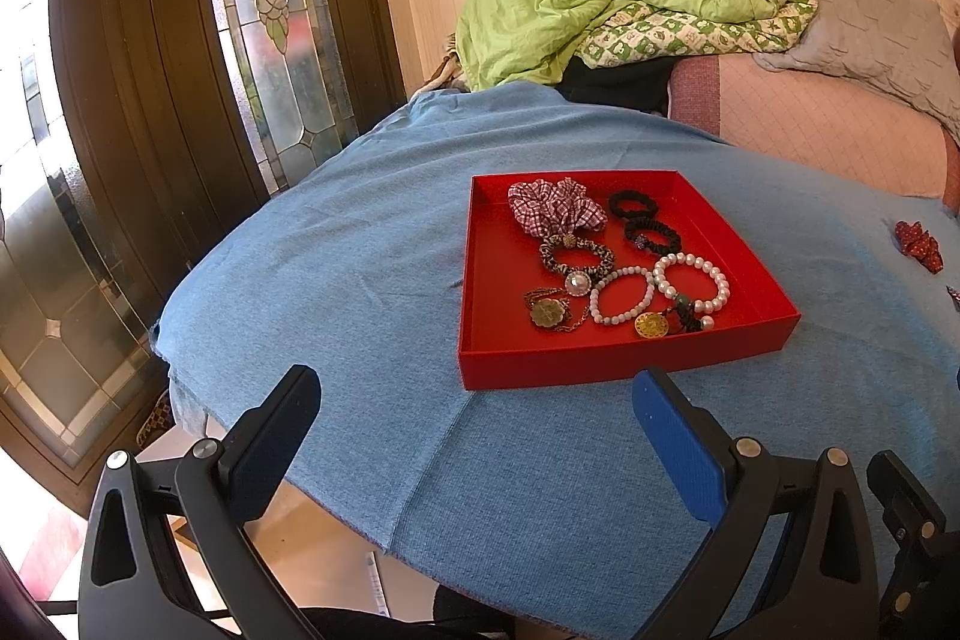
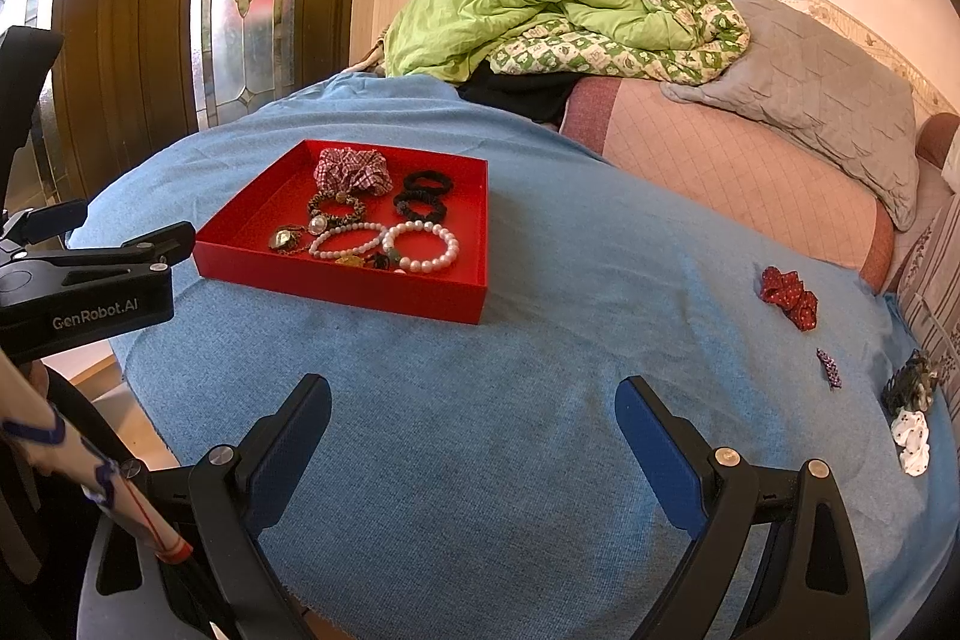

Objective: Organize jewelry

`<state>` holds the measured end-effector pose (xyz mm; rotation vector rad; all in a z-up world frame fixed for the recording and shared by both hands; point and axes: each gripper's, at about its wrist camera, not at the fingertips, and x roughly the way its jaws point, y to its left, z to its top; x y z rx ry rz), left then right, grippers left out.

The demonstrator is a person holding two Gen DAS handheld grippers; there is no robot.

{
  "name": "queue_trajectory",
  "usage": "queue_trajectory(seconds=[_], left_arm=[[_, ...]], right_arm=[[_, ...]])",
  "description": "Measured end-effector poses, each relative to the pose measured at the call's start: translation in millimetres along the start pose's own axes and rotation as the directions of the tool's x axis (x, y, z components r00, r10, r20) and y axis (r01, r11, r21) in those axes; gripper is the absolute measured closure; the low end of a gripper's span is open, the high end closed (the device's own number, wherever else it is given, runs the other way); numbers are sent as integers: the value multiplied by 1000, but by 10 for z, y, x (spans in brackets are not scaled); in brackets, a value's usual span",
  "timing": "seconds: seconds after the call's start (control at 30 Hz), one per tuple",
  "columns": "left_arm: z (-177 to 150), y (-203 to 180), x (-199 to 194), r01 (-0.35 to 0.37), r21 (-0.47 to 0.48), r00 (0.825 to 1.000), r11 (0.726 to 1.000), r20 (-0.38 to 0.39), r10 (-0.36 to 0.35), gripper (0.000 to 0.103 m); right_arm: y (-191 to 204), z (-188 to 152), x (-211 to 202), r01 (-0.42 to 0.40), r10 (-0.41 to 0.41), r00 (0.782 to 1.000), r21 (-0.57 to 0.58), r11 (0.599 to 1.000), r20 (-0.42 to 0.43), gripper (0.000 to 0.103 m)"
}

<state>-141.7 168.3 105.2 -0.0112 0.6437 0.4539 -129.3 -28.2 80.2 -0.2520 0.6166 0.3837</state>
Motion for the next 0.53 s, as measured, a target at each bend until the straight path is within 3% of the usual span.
queue_trajectory(seconds=[0.53], left_arm=[[-49,101,-32,-27,3,1000,1000,16,27,0]], right_arm=[[-137,-26,-12,4,-4,1000,41,999,-2,5]])
